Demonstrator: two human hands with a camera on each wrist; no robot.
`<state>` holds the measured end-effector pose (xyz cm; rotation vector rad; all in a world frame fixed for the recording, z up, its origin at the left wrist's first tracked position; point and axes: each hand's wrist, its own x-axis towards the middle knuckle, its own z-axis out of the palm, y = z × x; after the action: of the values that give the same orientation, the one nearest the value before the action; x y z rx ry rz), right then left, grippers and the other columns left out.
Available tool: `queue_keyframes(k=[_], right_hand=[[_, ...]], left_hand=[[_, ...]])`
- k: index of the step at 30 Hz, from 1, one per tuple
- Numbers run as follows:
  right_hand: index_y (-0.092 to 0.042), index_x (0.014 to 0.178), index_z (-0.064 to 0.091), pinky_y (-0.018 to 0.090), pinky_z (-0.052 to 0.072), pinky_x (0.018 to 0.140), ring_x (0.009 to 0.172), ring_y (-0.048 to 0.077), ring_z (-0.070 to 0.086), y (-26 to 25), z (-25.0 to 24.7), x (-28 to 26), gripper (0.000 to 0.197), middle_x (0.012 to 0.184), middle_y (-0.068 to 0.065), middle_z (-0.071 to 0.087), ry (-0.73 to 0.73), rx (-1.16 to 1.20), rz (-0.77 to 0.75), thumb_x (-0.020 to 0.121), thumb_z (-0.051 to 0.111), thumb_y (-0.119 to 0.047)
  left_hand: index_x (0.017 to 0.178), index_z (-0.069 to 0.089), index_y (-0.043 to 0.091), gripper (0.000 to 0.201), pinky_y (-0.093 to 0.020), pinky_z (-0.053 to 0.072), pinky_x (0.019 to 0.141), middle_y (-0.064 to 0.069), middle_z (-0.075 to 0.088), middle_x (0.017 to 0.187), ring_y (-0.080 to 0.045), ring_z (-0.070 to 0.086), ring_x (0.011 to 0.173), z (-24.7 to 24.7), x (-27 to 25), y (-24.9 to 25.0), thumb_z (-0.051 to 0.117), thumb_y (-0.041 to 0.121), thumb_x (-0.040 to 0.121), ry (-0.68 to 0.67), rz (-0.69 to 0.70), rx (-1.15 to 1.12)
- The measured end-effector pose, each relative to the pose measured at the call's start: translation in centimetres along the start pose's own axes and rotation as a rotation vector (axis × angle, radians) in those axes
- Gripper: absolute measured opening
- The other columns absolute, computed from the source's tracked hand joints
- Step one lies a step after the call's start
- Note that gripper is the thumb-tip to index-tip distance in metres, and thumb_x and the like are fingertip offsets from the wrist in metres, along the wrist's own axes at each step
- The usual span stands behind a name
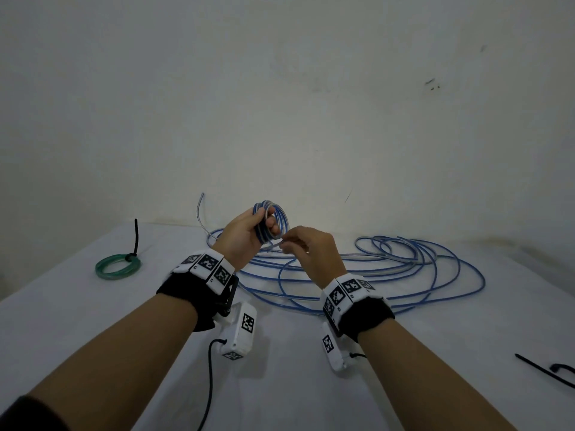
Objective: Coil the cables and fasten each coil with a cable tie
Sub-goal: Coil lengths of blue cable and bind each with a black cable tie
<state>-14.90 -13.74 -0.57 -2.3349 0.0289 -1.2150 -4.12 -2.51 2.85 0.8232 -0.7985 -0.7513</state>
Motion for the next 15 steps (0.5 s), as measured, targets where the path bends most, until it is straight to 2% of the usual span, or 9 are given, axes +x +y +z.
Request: queue_keyframes(k=[1, 3, 5, 8, 10, 15], right_hand=[[-0.005, 0.086, 0.068, 0.03, 0.052, 0.067, 0.068, 0.018, 0.063, 0.0, 0.1, 0.1, 0.007, 0.077, 0.008, 0.068, 0.013, -0.014, -0.017, 0.083, 0.064, -0.01], [-0.005, 0.083, 0.067, 0.019, 0.043, 0.065, 0.067, 0.012, 0.054, -0.1, 0.4, 0.2, 0.009, 0.076, 0.007, 0.063, 0.053, -0.061, -0.038, 0.084, 0.064, -0.013], [-0.004, 0.082, 0.066, 0.012, 0.035, 0.063, 0.068, 0.01, 0.047, -0.1, 0.7, 0.3, 0.012, 0.075, 0.007, 0.059, 0.086, -0.08, -0.022, 0.084, 0.064, -0.015], [-0.001, 0.078, 0.062, 0.014, 0.035, 0.062, 0.067, 0.014, 0.047, -0.2, 1.0, 0.2, 0.014, 0.074, 0.009, 0.057, 0.1, -0.044, 0.021, 0.085, 0.062, -0.014], [-0.001, 0.075, 0.06, 0.017, 0.035, 0.06, 0.064, 0.016, 0.047, -0.2, 1.1, 0.1, 0.017, 0.071, 0.009, 0.056, 0.09, -0.019, 0.061, 0.085, 0.063, -0.014], [-0.004, 0.07, 0.061, 0.012, 0.035, 0.054, 0.054, 0.004, 0.044, -0.5, 0.9, 0.6, 0.021, 0.059, -0.002, 0.052, 0.063, 0.086, 0.266, 0.085, 0.067, -0.017]], left_hand=[[0.089, 0.052, 0.007, 0.031, -0.025, 0.048, 0.067, 0.001, 0.05, 0.062, -0.016, 0.052, 0.064, 0.0, 0.0, -0.1, 0.026, 0.017, 0.102, 0.003, -0.003, -0.01], [0.091, 0.053, 0.006, 0.034, -0.023, 0.05, 0.065, 0.001, 0.053, 0.062, -0.014, 0.054, 0.062, 0.0, 0.1, -0.3, 0.025, 0.02, 0.102, 0.003, -0.013, -0.045], [0.094, 0.055, 0.005, 0.037, -0.023, 0.049, 0.068, 0.001, 0.056, 0.063, -0.013, 0.056, 0.064, 0.1, 0.2, -0.6, 0.024, 0.024, 0.102, 0.012, -0.023, -0.068], [0.101, 0.054, 0.003, 0.035, -0.025, 0.046, 0.076, -0.001, 0.058, 0.072, -0.014, 0.055, 0.072, 0.1, 0.3, -1.1, 0.027, 0.026, 0.102, 0.008, -0.023, -0.083], [0.102, 0.053, 0.004, 0.032, -0.023, 0.047, 0.074, -0.002, 0.055, 0.077, -0.013, 0.054, 0.074, 0.1, 0.2, -1.2, 0.028, 0.025, 0.102, -0.012, -0.017, -0.042], [0.099, 0.05, 0.007, 0.029, -0.02, 0.047, 0.072, -0.002, 0.052, 0.081, -0.011, 0.052, 0.074, 0.4, 0.2, -1.7, 0.026, 0.023, 0.102, -0.032, -0.009, 0.049]])
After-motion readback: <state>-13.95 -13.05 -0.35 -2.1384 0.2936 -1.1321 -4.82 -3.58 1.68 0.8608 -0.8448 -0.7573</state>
